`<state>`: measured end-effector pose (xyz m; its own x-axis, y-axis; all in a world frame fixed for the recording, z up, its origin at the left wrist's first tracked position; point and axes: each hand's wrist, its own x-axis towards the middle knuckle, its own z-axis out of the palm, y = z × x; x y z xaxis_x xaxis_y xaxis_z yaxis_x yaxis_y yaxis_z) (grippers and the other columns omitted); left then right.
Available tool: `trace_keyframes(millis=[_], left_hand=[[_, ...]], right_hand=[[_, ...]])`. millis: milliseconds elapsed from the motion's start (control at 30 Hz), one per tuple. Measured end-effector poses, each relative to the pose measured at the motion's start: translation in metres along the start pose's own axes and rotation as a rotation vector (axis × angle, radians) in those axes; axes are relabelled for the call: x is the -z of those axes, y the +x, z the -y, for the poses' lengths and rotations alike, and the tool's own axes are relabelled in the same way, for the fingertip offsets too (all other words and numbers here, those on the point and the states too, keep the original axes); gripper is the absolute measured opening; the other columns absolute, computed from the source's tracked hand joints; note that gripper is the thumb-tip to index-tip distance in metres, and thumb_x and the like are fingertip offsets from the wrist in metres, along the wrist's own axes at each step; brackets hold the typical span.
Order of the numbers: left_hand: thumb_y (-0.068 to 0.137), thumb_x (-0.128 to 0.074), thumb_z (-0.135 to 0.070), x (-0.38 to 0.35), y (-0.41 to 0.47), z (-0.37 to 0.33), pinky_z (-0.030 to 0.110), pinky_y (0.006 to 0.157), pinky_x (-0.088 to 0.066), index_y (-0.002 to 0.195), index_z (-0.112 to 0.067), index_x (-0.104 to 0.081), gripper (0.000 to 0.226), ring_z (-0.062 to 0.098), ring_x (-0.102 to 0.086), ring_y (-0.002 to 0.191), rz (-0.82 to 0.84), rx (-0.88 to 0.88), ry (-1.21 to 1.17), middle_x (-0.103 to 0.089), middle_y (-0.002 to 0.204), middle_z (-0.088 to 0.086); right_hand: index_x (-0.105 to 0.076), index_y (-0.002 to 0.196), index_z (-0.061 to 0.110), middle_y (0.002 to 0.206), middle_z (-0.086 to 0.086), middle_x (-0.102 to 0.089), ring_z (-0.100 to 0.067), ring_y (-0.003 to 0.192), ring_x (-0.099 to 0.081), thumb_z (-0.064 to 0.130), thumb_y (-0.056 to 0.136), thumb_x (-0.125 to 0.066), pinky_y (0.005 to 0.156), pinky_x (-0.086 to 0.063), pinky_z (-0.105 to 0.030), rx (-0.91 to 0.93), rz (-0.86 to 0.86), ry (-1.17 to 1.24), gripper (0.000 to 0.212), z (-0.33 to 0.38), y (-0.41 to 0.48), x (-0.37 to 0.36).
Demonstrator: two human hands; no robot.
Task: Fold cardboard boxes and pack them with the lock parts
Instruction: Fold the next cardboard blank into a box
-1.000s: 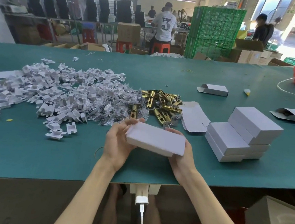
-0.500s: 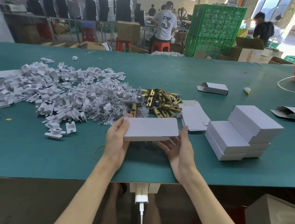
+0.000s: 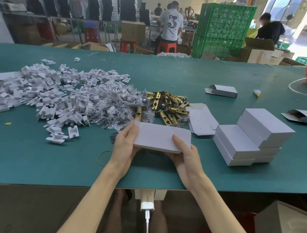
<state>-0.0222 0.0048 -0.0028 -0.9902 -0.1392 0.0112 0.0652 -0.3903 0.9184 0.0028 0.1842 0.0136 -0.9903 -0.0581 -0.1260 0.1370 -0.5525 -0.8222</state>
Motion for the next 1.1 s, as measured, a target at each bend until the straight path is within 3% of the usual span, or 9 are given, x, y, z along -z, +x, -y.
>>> trace_keyframes(millis=[133, 267, 600, 733, 867, 1000, 1100], left_hand=[[0.108, -0.053, -0.024, -0.0007, -0.0003, -0.0009, 0.025, 0.078, -0.060, 0.148, -0.016, -0.056, 0.040, 0.007, -0.070, 0.095, 0.006, 0.001, -0.012, -0.077, 0.112, -0.006], [0.108, -0.053, -0.026, -0.0019, -0.0006, -0.0025, 0.027, 0.081, -0.061, 0.147, -0.014, -0.057, 0.041, 0.011, -0.069, 0.104, -0.002, 0.003, -0.012, -0.072, 0.130, 0.004], [0.108, -0.054, -0.027, 0.0007, -0.0003, -0.0037, 0.031, 0.087, -0.062, 0.144, -0.018, -0.061, 0.038, 0.024, -0.064, 0.125, 0.007, -0.001, -0.002, -0.070, 0.134, 0.003], [0.108, -0.053, -0.030, 0.0015, -0.0003, -0.0039, 0.039, 0.098, -0.058, 0.142, -0.024, -0.063, 0.036, 0.026, -0.062, 0.129, 0.019, -0.022, 0.027, -0.070, 0.134, 0.002], [0.108, -0.053, -0.032, 0.0016, 0.0002, -0.0014, 0.034, 0.093, -0.060, 0.144, -0.028, -0.061, 0.038, 0.017, -0.066, 0.119, 0.039, -0.055, 0.062, -0.070, 0.134, -0.002], [0.109, -0.045, -0.040, 0.0007, -0.0005, 0.0011, 0.030, 0.090, -0.060, 0.152, -0.030, -0.050, 0.044, 0.006, -0.068, 0.114, 0.084, -0.110, 0.128, -0.072, 0.126, -0.017], [0.105, -0.047, -0.045, 0.0000, -0.0012, 0.0005, 0.034, 0.095, -0.059, 0.152, -0.034, -0.050, 0.049, 0.007, -0.064, 0.121, 0.103, -0.121, 0.123, -0.064, 0.141, -0.015]], right_hand=[[-0.064, 0.120, 0.000, 0.106, -0.012, -0.073, -0.022, 0.099, -0.069, 0.020, 0.090, -0.069, 0.098, -0.056, -0.041, 0.005, 0.031, 0.008, 0.035, 0.0005, -0.0003, 0.0010], [-0.064, 0.122, 0.000, 0.108, -0.013, -0.073, -0.023, 0.100, -0.069, 0.021, 0.088, -0.070, 0.096, -0.057, -0.039, -0.001, 0.039, 0.019, 0.040, 0.0010, 0.0000, 0.0018], [-0.063, 0.121, 0.001, 0.111, -0.013, -0.074, -0.024, 0.104, -0.070, 0.021, 0.085, -0.072, 0.093, -0.059, -0.036, -0.001, 0.057, 0.053, 0.042, 0.0006, 0.0007, 0.0020], [-0.064, 0.119, 0.003, 0.109, -0.011, -0.074, -0.022, 0.102, -0.071, 0.023, 0.084, -0.073, 0.089, -0.059, -0.033, 0.008, 0.067, 0.045, 0.041, 0.0002, 0.0003, 0.0019], [-0.065, 0.116, 0.004, 0.107, -0.010, -0.075, -0.021, 0.101, -0.071, 0.021, 0.086, -0.071, 0.088, -0.060, -0.033, 0.021, 0.068, 0.065, 0.035, 0.0008, -0.0001, 0.0018], [-0.065, 0.117, 0.006, 0.108, -0.009, -0.075, -0.021, 0.103, -0.071, 0.022, 0.087, -0.070, 0.089, -0.059, -0.032, 0.033, 0.056, 0.057, 0.034, -0.0004, -0.0001, 0.0003], [-0.063, 0.119, 0.004, 0.108, -0.011, -0.074, -0.023, 0.104, -0.070, 0.022, 0.088, -0.070, 0.093, -0.059, -0.034, 0.024, 0.039, 0.068, 0.037, 0.0002, 0.0001, 0.0013]])
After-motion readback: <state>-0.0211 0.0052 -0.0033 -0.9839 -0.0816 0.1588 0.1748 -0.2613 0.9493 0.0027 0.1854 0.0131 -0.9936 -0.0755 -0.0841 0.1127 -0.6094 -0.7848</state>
